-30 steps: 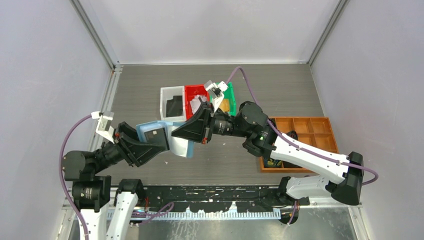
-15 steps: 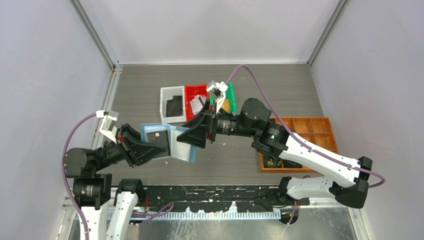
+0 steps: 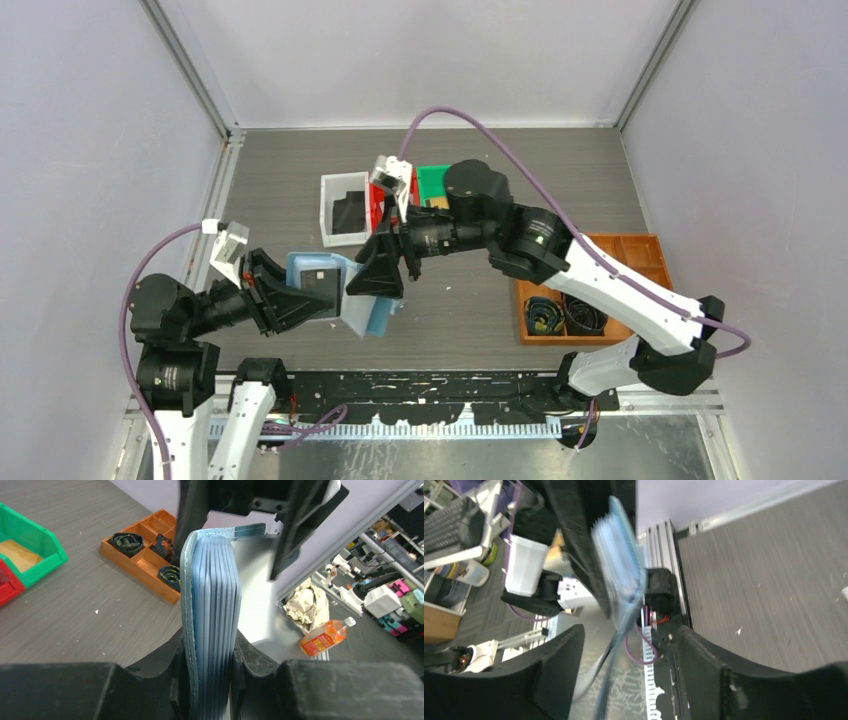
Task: Take the credit cards out of the card holder
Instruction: Remove the credit card from the card holder.
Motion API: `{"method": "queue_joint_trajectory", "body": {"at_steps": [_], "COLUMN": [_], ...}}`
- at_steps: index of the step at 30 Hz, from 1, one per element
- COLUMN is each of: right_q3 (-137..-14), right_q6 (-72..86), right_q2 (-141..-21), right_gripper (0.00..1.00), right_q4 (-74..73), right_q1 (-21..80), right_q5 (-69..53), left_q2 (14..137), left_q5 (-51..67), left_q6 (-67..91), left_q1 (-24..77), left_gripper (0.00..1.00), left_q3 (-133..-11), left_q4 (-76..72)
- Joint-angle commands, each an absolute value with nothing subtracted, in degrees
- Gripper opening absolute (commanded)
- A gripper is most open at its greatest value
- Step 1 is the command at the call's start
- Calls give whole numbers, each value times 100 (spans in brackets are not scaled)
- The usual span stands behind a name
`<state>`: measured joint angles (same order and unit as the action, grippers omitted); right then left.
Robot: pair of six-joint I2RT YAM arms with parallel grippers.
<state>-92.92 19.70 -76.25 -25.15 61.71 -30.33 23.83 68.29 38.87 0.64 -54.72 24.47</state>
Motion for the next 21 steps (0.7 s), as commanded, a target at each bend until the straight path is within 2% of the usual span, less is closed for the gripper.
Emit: {"method": "queue_joint_trajectory", "body": {"at_steps": [1, 6, 9, 11, 16, 18, 21], "right_q3": [-9446, -9396, -9336, -9282, -9075, -8978, -8882], "right_q6": [1807, 1892, 2113, 2283, 2355, 2357, 2410], "right_q2": [-7826, -7815, -7858, -7891, -7799, -7719, -7634], "right_gripper": [69, 51, 43, 33, 16, 14, 9], "right_q4": [-3006, -2915, -2682, -2496, -2271, -2146, -1954], "right_q1": [6164, 6167, 6162, 6167, 6167, 6157, 6141], "right_q5": [-3385, -3617, -4104, -4321, -4292, -4202, -4105], "left_q2": [2464, 2451, 2466, 2471, 2408, 2398, 2371], "left_q5": [6995, 7013, 7124, 7219, 7262, 7258, 7330], "left_q6": [3200, 3053, 3389, 4004, 5011, 5260, 5418], "left_q1": [62, 62, 62, 62, 62, 62, 62], "left_gripper": [4, 6, 23, 33, 43, 49, 50], "left_q3": [-5939, -5988, -5893, -5718, -5381, -5337, -5273], "left_q4": [2921, 3060, 2813, 2341, 1617, 1525, 1508]}}
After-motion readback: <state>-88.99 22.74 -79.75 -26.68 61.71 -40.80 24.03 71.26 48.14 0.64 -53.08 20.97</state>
